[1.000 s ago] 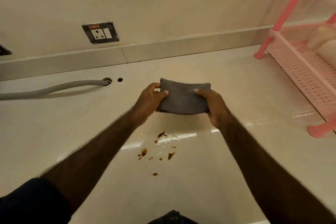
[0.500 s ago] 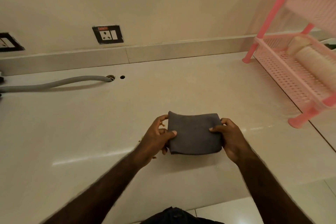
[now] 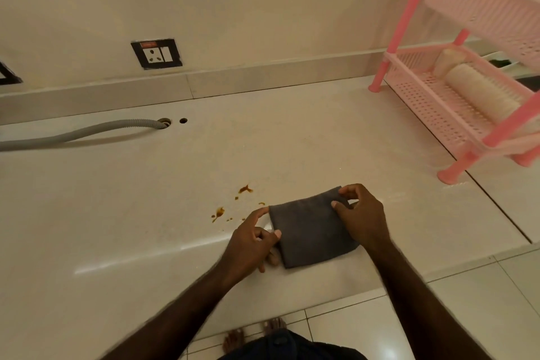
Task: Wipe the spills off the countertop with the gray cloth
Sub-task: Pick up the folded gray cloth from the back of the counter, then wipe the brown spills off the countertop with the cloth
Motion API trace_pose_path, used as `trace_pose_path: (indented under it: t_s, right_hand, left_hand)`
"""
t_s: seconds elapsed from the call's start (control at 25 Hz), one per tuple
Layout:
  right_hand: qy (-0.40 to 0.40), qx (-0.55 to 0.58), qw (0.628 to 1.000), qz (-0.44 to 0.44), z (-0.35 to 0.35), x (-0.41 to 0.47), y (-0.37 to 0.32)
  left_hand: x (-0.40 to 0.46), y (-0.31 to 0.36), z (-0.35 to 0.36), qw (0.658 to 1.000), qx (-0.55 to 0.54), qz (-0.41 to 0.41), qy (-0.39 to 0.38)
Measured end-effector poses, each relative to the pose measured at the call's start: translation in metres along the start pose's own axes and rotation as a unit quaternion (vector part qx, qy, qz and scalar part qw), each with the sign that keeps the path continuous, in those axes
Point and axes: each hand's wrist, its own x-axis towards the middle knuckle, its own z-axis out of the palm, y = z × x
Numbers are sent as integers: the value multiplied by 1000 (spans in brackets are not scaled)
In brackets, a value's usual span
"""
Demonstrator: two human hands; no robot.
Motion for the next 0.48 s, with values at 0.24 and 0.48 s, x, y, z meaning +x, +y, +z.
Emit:
trace_pose_path:
  t_s: [0.24, 0.48]
  right_hand:
    - [65, -156, 976, -140, 19, -38, -7]
    - [-47, -219, 972, -73, 74, -69, -12]
  left_hand:
    - [-13, -12, -37, 977, 103, 71, 172]
    - [-6, -65, -97, 895, 292, 122, 315]
